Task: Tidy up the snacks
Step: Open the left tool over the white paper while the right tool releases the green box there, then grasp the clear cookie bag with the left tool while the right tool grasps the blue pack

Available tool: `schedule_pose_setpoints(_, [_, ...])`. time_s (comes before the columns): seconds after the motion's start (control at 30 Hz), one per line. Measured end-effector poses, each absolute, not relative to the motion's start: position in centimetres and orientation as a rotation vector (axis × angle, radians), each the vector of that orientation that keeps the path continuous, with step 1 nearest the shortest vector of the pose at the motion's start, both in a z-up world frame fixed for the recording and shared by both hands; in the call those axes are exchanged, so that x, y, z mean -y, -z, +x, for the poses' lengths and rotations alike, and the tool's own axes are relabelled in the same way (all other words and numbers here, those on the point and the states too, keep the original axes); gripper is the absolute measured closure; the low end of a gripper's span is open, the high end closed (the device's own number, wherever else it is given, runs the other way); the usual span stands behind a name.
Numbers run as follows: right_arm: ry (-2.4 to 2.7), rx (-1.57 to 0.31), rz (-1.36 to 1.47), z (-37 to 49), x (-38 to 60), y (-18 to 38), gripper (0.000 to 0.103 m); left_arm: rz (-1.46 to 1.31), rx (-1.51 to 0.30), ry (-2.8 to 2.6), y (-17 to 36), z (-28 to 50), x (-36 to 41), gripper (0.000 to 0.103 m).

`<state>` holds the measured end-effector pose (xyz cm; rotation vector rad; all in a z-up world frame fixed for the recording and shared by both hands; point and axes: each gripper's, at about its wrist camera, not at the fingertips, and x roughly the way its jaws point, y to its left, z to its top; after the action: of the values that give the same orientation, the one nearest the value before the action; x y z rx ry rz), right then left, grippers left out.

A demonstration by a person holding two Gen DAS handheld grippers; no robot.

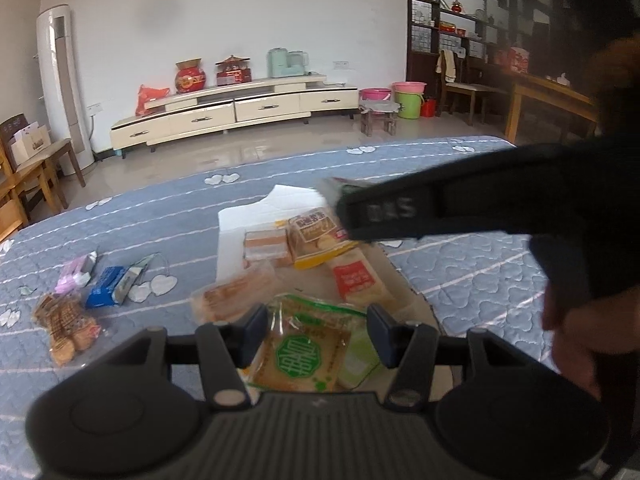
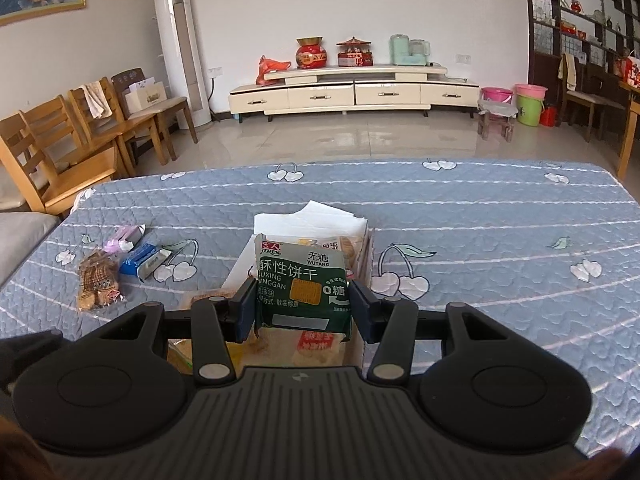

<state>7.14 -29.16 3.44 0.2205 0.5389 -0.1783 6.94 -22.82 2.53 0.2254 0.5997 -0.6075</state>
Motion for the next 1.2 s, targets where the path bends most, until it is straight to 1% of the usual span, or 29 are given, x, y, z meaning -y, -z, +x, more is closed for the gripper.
schedule_pose_setpoints(0.07, [0.167, -0.539, 0.219, 7.4, 29.1, -3.4, 0.041, 0.222, -0.602, 0.643, -2.4, 7.0, 23.1, 0.047])
schedule_pose_setpoints(0.13, [0.163, -0.525, 0.214, 7.7, 29.1, -3.4, 0.036, 0.217, -0.607, 0.662, -2.4, 7.1, 23.2, 0.044])
schedule_pose_setpoints(0.17, [0.168, -0.513, 0.21, 7.5, 28.9, -3.6, 0.025, 0.216, -0.599, 0.661, -2.4, 7.1, 23.1, 0.041])
schedule_pose_setpoints(0.23, [0.177, -0.492, 0.209, 7.1, 28.9, -3.9, 0.008, 0.22, -0.584, 0.66, -2.5, 6.9, 22.9, 0.026])
schedule_pose_setpoints(0.27, [0.181, -0.486, 0.208, 6.8, 28.9, -4.1, 0.008, 0.222, -0.578, 0.658, -2.5, 6.8, 22.8, 0.024])
schedule_pose_setpoints(0.4, [0.22, -0.462, 0.202, 5.5, 28.8, -4.5, 0.008, 0.205, -0.577, 0.642, -2.8, 6.6, 22.1, 0.024])
schedule_pose_setpoints(0.43, [0.228, -0.458, 0.202, 5.2, 28.7, -4.6, 0.006, 0.201, -0.576, 0.634, -2.9, 6.6, 21.8, 0.023])
schedule_pose_setpoints(0.47, [0.234, -0.456, 0.199, 4.9, 28.6, -4.7, 0.0, 0.198, -0.574, 0.623, -3.0, 6.6, 21.5, 0.023])
schedule_pose_setpoints(0.5, [0.245, -0.451, 0.191, 4.5, 28.4, -4.7, 0.0, 0.193, -0.572, 0.612, -3.2, 6.5, 21.2, 0.022])
schedule_pose_setpoints(0.6, [0.271, -0.437, 0.17, 3.4, 27.7, -5.0, 0.0, 0.164, -0.57, 0.575, -3.8, 6.4, 19.8, 0.02])
schedule_pose_setpoints(0.77, [0.284, -0.425, 0.163, 2.6, 26.8, -5.3, 0.0, 0.139, -0.572, 0.505, -4.3, 6.6, 17.3, 0.02])
schedule_pose_setpoints(1.2, [0.19, -0.455, 0.139, 4.1, 22.5, -4.9, 0.0, 0.072, -0.578, 0.363, -4.3, 7.3, 10.4, 0.02])
